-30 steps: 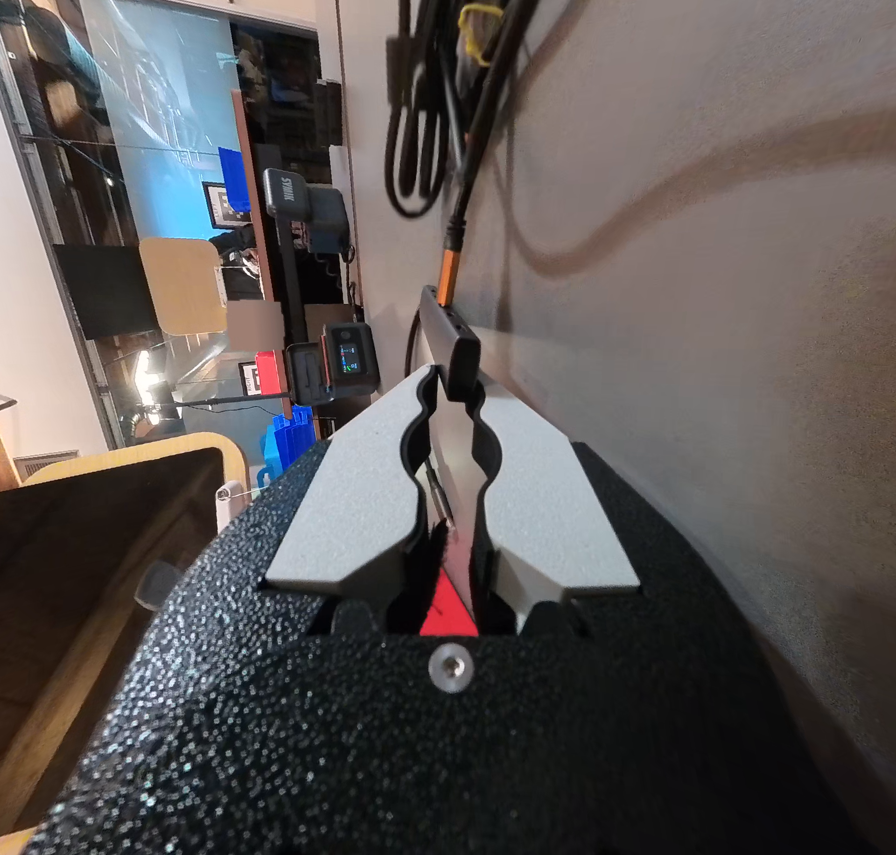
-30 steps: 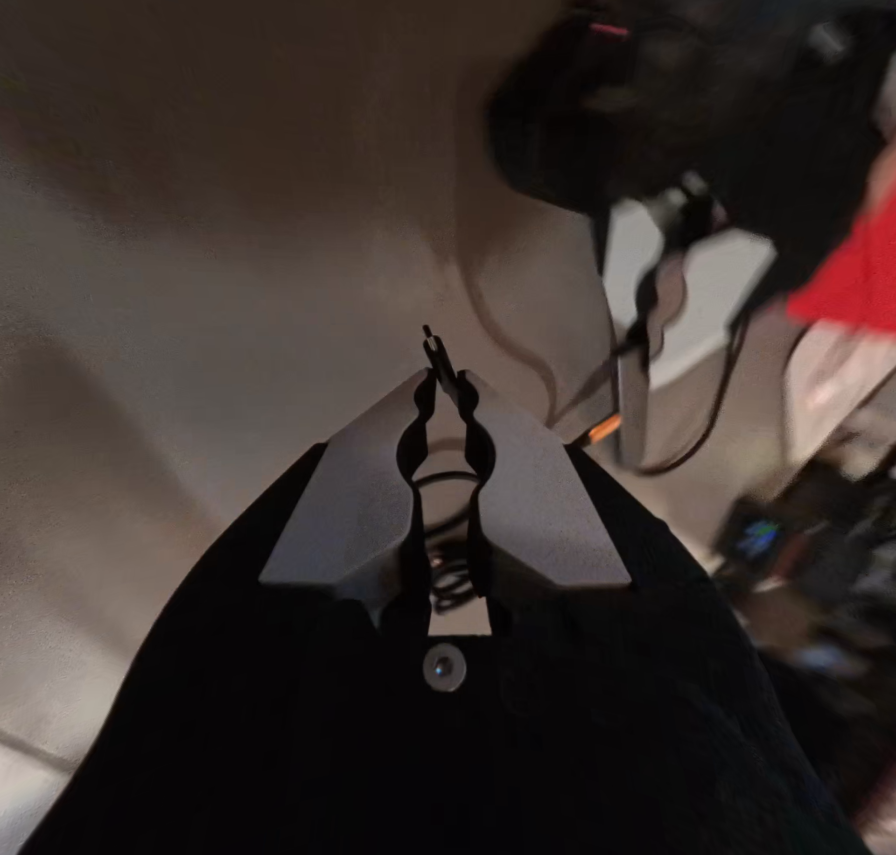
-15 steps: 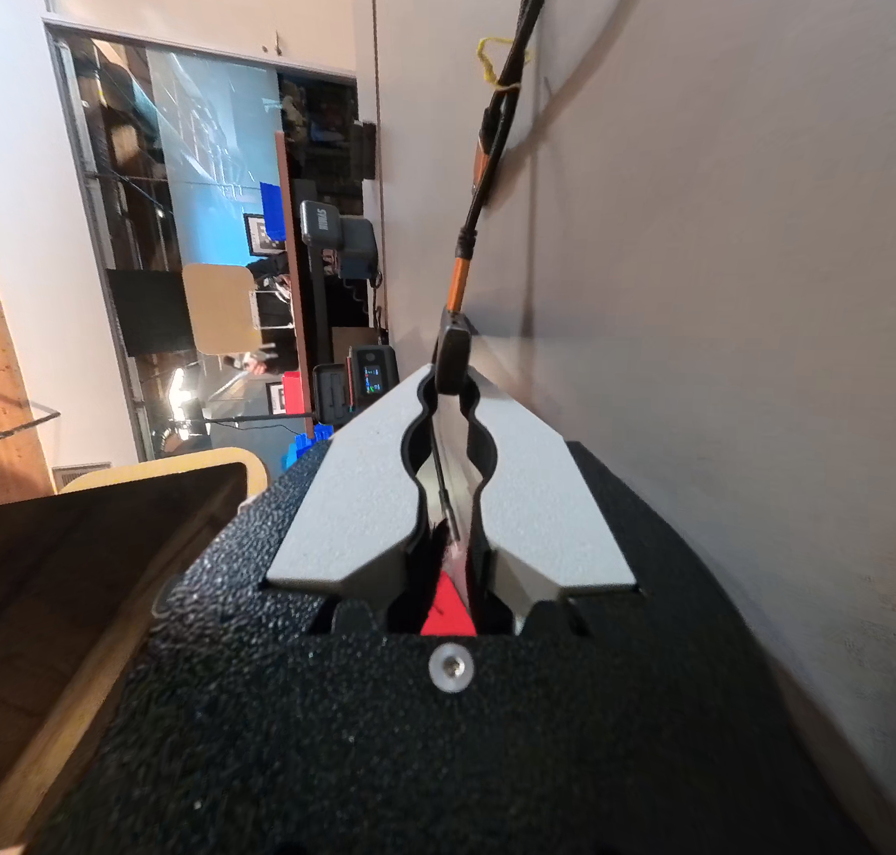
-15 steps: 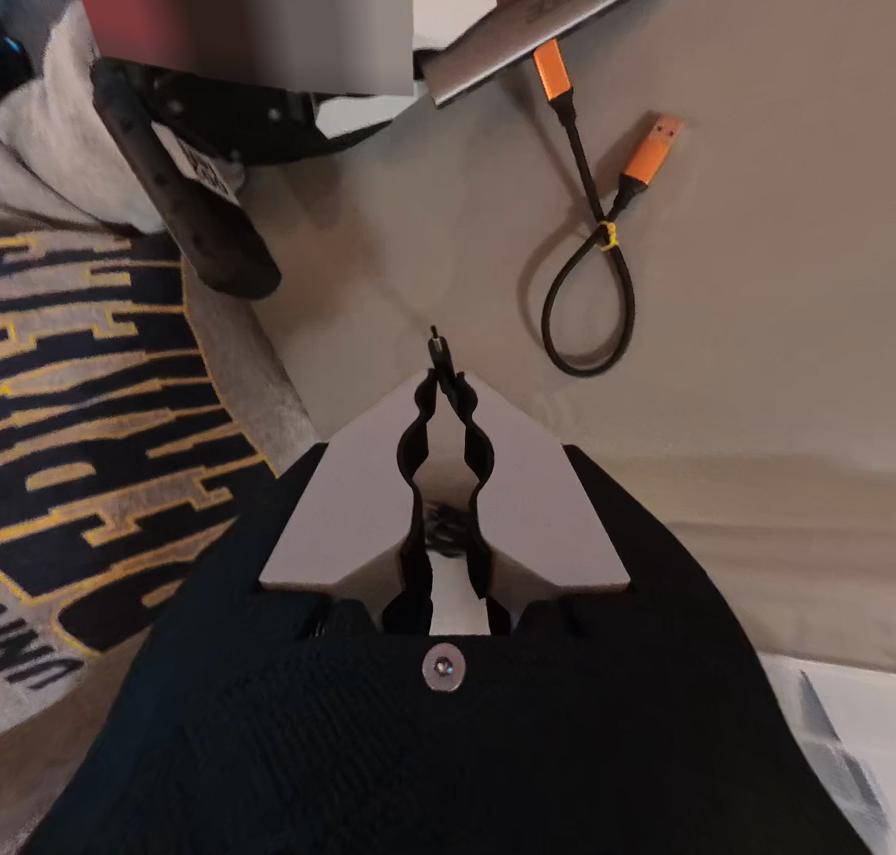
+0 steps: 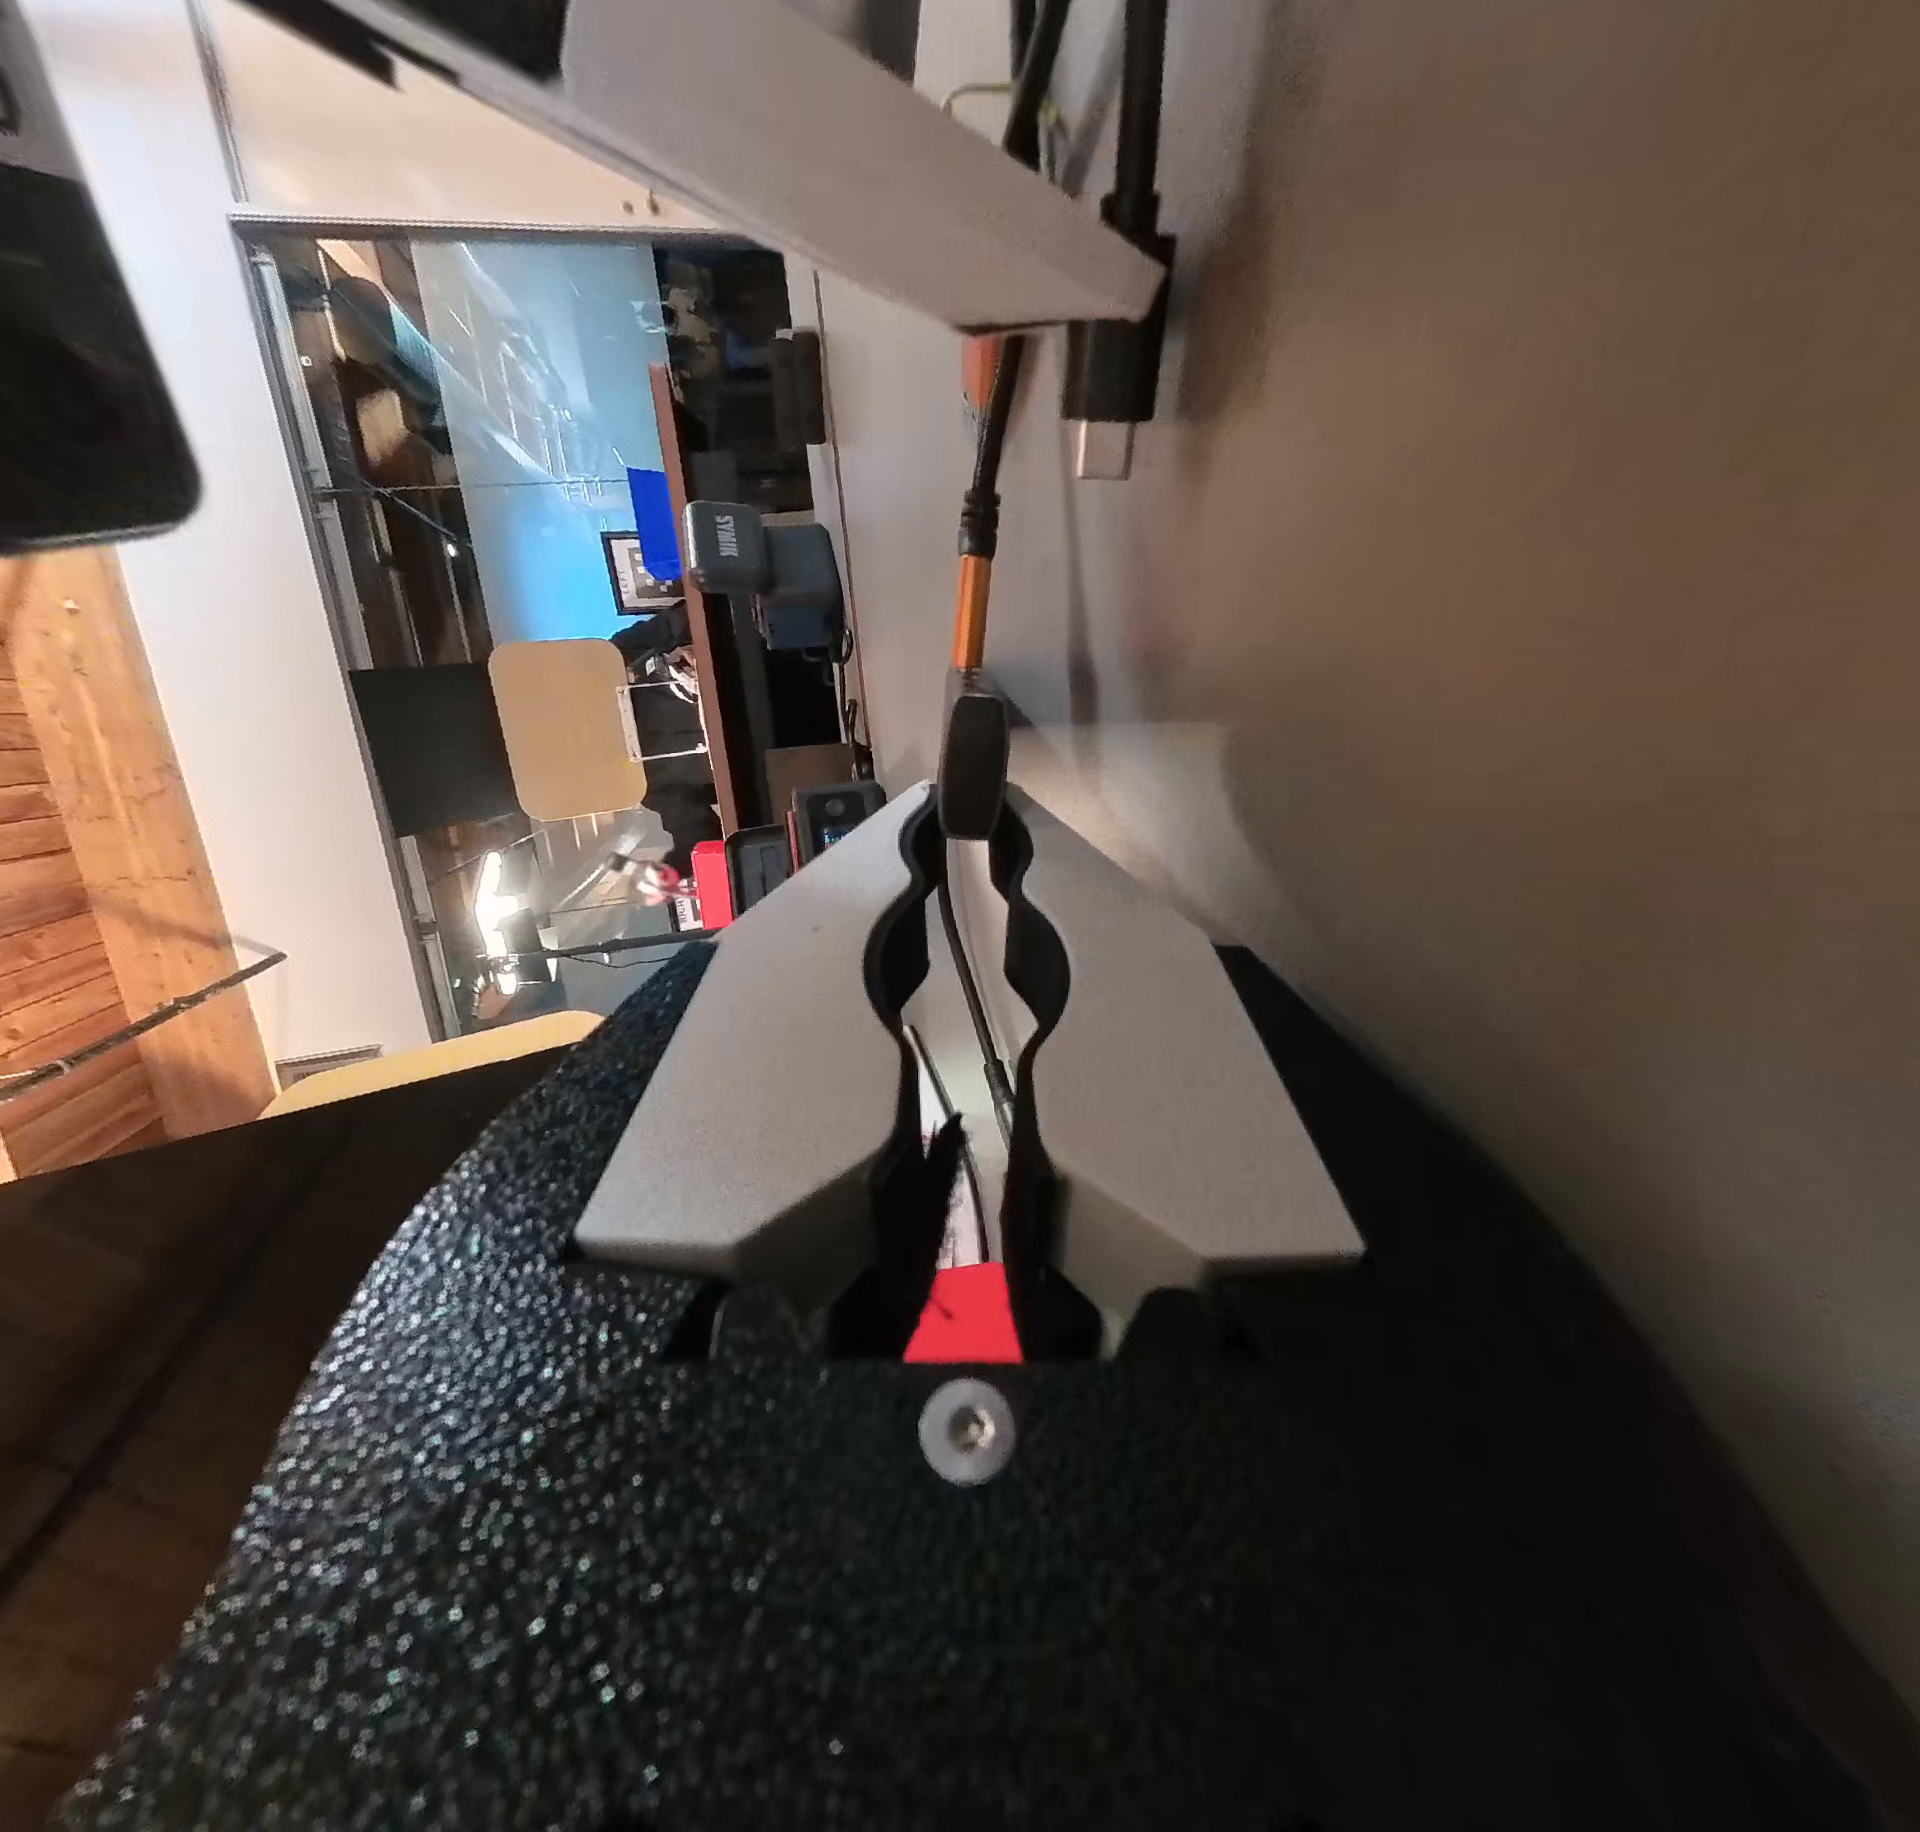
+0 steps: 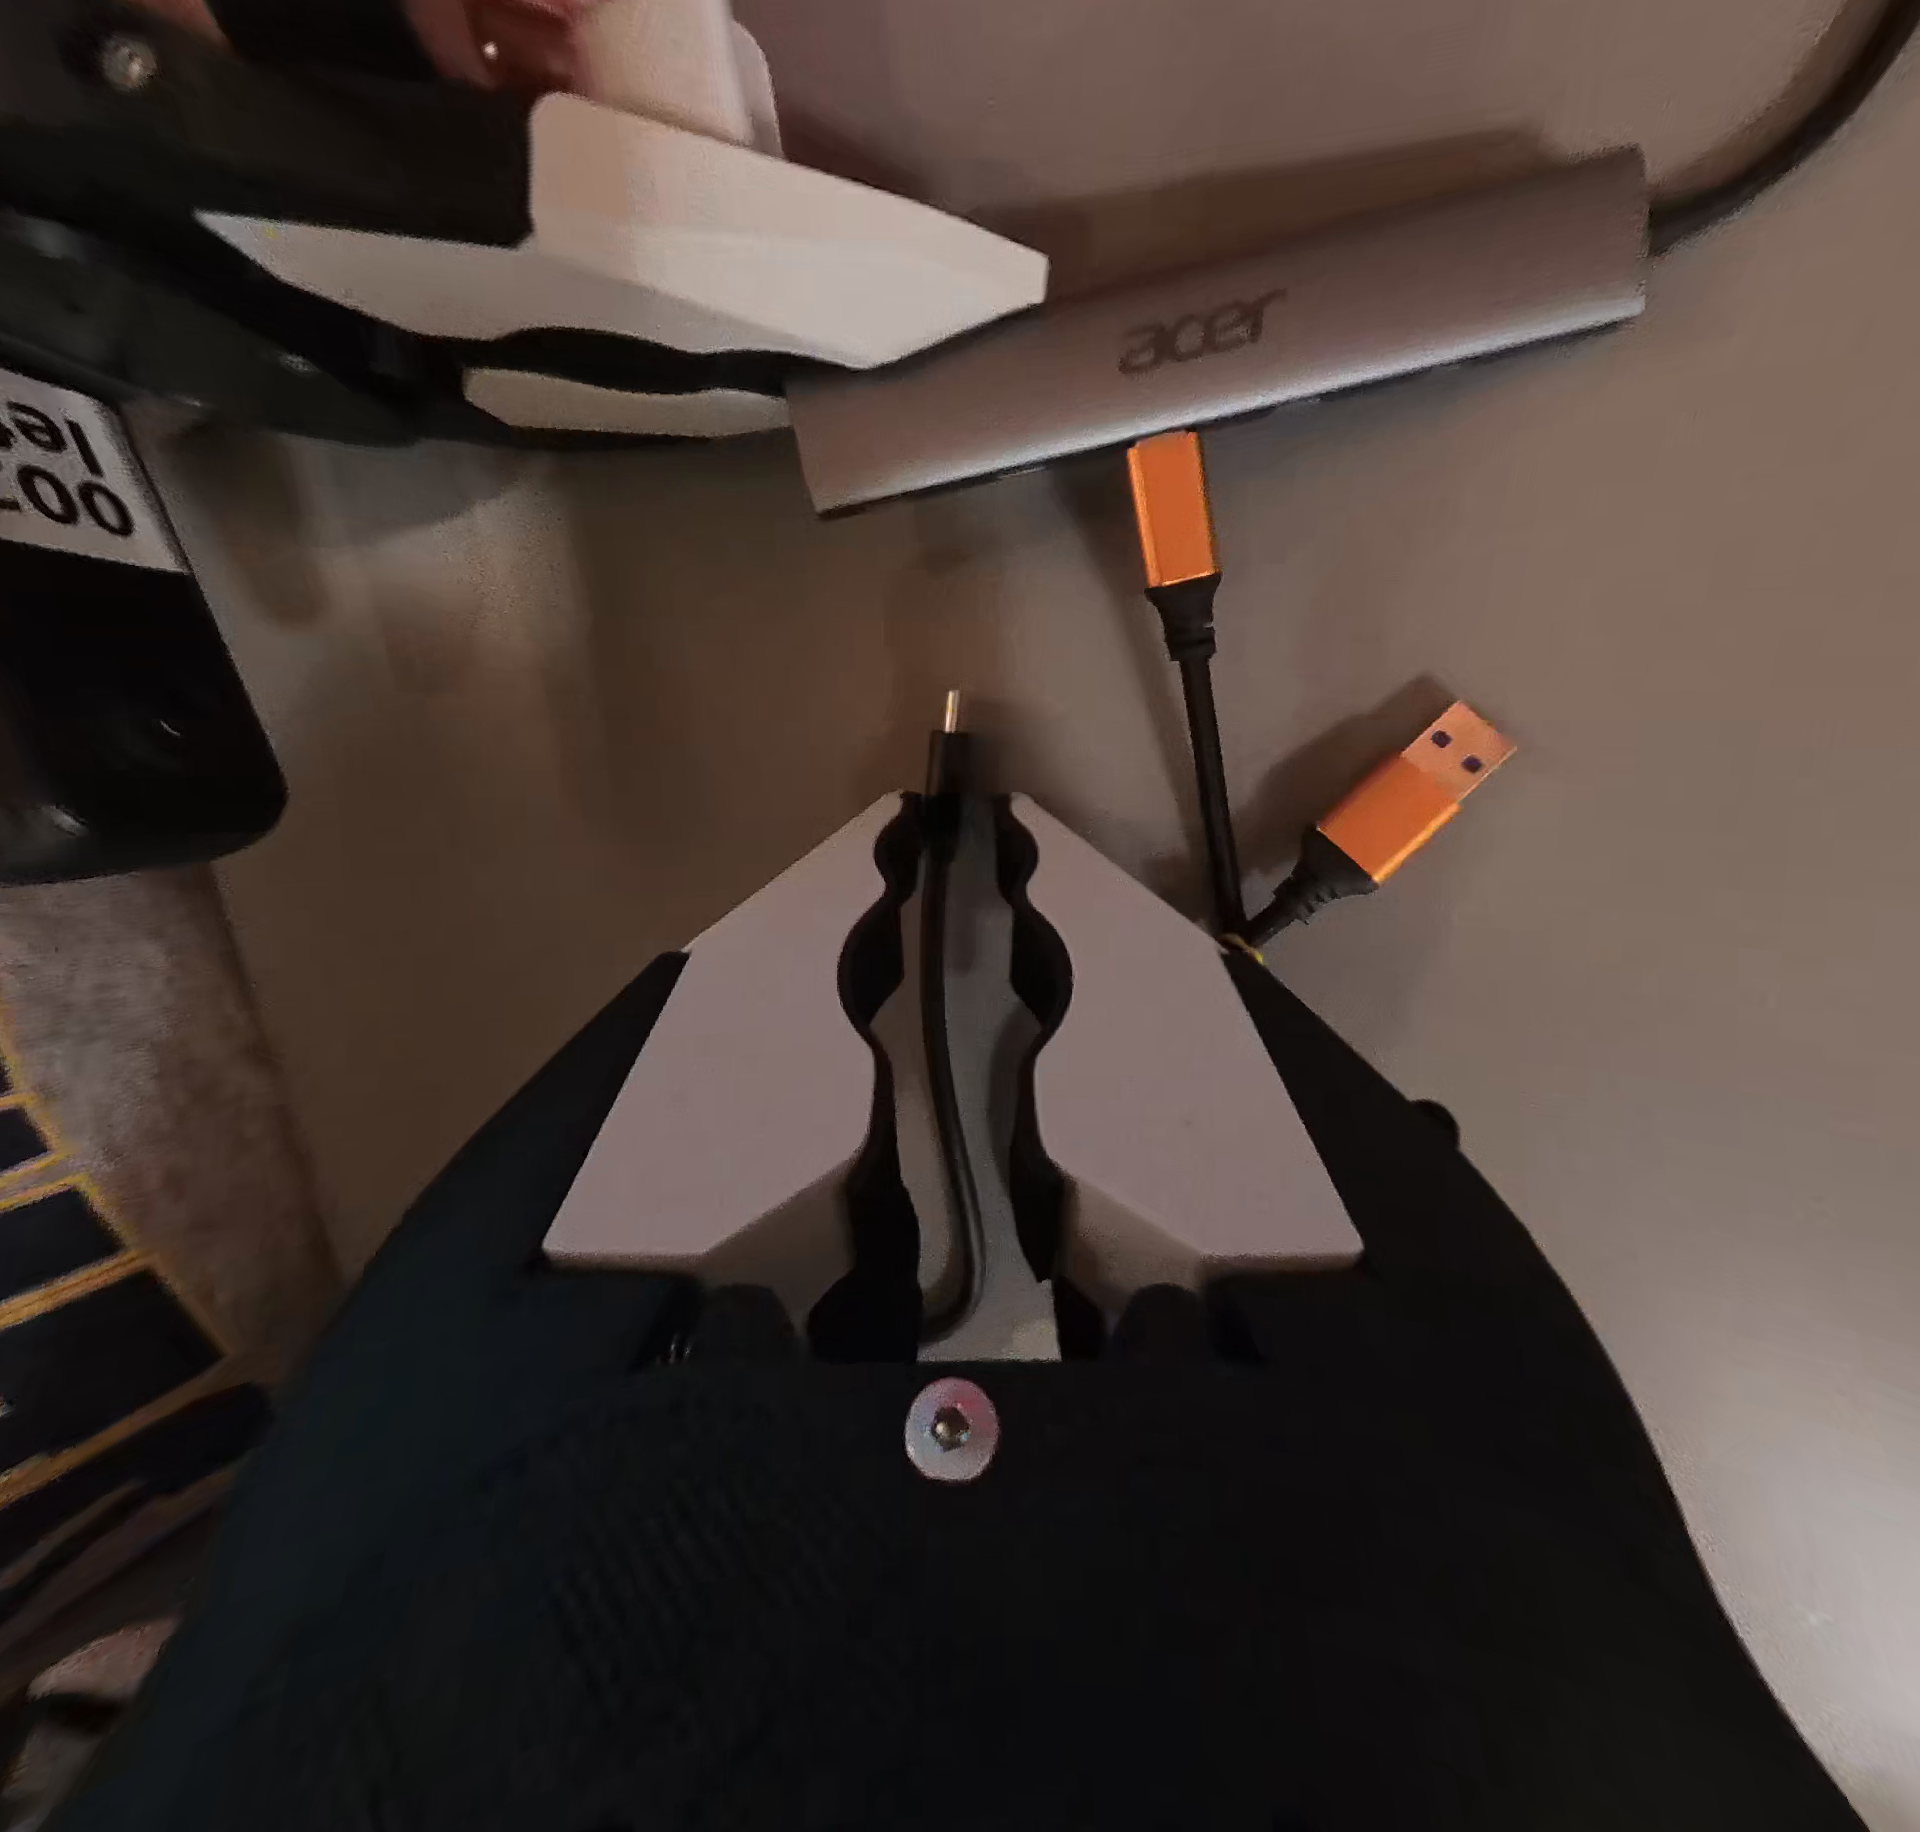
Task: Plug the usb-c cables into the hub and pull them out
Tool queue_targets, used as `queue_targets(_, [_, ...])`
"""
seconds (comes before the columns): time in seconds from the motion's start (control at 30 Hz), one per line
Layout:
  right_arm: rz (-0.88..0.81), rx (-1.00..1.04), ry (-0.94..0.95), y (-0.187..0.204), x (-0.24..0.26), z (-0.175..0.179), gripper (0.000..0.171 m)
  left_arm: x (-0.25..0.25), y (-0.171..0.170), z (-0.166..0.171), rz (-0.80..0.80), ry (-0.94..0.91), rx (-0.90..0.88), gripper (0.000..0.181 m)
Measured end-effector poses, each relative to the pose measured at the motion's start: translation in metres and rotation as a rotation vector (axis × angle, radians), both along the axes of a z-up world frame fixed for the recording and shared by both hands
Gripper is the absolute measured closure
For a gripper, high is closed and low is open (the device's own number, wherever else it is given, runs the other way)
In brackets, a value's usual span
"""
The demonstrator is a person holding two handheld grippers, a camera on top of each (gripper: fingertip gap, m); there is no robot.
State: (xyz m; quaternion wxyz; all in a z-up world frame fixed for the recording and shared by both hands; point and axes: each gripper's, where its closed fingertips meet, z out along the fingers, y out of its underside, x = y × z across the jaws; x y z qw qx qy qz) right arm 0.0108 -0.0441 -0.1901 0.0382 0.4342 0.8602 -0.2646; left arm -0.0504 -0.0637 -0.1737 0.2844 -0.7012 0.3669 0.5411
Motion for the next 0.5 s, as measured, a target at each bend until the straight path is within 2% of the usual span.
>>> queue_targets(0.07, [0.009, 0.048, 0.077, 0.002, 0.003, 0.000, 0.147, 0.000, 0.001, -0.001, 0.001, -0.006, 0.001, 0.176])
queue_targets(0.2, [0.006, 0.091, 0.178, 0.008, 0.015, -0.001, 0.141, -0.001, 0.003, -0.001, 0.002, -0.037, 0.018, 0.175])
queue_targets(0.23, [0.000, 0.080, 0.193, 0.007, 0.016, -0.001, 0.143, 0.000, 0.003, -0.002, 0.001, -0.043, 0.019, 0.175])
queue_targets(0.3, [-0.002, 0.070, 0.235, 0.007, 0.015, -0.003, 0.164, 0.001, 0.003, -0.001, -0.003, -0.058, 0.026, 0.175])
queue_targets(0.33, [0.005, 0.068, 0.265, 0.005, 0.013, -0.003, 0.168, 0.001, 0.003, 0.000, -0.004, -0.070, 0.029, 0.175])
queue_targets(0.4, [0.011, 0.109, 0.345, 0.007, 0.007, -0.002, 0.168, 0.001, 0.002, 0.001, 0.002, -0.097, 0.041, 0.175])
queue_targets(0.5, [0.019, 0.204, 0.618, 0.006, -0.011, 0.025, 0.168, 0.003, 0.002, 0.008, -0.005, -0.189, 0.090, 0.175])
